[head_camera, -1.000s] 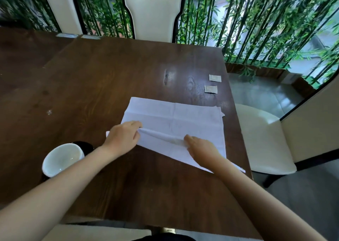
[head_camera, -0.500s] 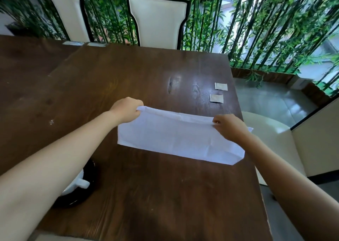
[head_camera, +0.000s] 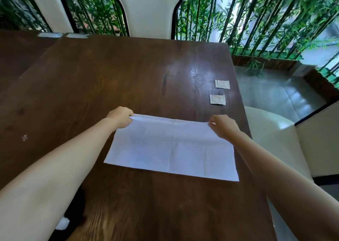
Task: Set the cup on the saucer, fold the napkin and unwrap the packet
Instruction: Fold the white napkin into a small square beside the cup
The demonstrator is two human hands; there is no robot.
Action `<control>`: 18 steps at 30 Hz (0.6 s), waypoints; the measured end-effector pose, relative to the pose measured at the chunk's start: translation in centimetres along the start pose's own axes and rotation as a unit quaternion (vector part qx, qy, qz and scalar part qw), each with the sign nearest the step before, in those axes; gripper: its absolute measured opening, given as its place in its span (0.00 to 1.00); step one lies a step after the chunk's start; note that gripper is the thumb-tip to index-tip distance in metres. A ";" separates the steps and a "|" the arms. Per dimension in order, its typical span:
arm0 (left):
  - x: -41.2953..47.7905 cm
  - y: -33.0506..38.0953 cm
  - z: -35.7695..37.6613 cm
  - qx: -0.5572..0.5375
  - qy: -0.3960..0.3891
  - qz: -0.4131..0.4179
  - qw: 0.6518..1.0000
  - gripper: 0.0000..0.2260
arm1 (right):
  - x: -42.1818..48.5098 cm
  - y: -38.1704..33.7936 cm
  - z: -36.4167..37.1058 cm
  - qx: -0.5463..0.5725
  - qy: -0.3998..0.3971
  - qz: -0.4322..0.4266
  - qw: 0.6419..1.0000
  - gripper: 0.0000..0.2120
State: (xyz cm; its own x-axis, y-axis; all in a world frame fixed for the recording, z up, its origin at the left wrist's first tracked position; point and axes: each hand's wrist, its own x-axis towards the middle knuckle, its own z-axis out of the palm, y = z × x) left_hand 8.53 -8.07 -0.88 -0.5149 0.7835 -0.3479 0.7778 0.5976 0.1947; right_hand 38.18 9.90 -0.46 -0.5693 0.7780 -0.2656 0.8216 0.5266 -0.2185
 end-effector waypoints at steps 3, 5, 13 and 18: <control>1.5 -0.2 1.0 -0.042 0.023 -0.035 0.998 0.06 | 1.5 0.2 1.1 -0.020 0.022 0.004 1.000 0.11; 2.3 -0.5 1.6 -0.052 0.043 -0.059 0.996 0.08 | 2.4 0.5 1.8 -0.037 0.036 -0.003 0.999 0.11; 3.8 -1.9 2.8 -0.041 0.084 -0.104 0.990 0.10 | 3.8 1.8 3.5 -0.068 0.080 -0.026 0.994 0.10; 4.4 -2.4 2.9 -0.096 0.078 -0.143 0.982 0.15 | 4.7 2.0 2.8 -0.032 -0.010 -0.021 0.999 0.07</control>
State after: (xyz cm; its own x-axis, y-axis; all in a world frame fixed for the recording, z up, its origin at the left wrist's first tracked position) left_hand 5.41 -6.56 -5.58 -0.7630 0.5862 -0.2723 0.5181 0.8066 0.2846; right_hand 37.08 13.63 -4.77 -0.6029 0.7481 -0.2771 0.7971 0.5798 -0.1689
